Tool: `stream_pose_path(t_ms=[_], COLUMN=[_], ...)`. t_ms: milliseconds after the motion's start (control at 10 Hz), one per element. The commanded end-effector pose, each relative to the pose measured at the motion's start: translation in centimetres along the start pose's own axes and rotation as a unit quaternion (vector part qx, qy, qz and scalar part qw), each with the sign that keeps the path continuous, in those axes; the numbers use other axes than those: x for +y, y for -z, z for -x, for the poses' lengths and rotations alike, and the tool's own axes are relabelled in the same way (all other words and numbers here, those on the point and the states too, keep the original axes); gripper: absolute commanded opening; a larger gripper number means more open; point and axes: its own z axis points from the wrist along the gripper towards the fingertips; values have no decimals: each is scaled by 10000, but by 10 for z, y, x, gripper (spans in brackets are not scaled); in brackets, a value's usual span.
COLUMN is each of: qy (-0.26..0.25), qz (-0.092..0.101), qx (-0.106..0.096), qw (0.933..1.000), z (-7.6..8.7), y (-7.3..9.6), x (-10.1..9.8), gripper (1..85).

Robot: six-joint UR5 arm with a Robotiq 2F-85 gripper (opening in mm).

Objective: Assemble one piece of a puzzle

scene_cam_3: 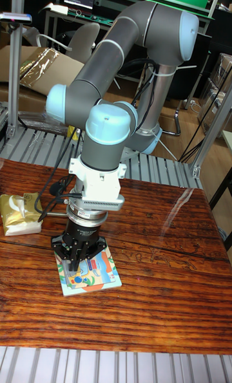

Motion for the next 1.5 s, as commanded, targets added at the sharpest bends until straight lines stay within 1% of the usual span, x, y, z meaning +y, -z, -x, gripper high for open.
stream_pose_path(t_ms=[0,200,400,600,1400], qy=[-161,-184,-218,-226,-174], qz=[102,89,123,110,97], qx=[-46,-75,-104,-172,-279], qw=[9998,9998,9996,9995,9994], z=[2,4,6,9,14], y=[-1,-2,-4,-8,-11], x=[5,4,6,4,3], gripper=[147,130,123,100,90])
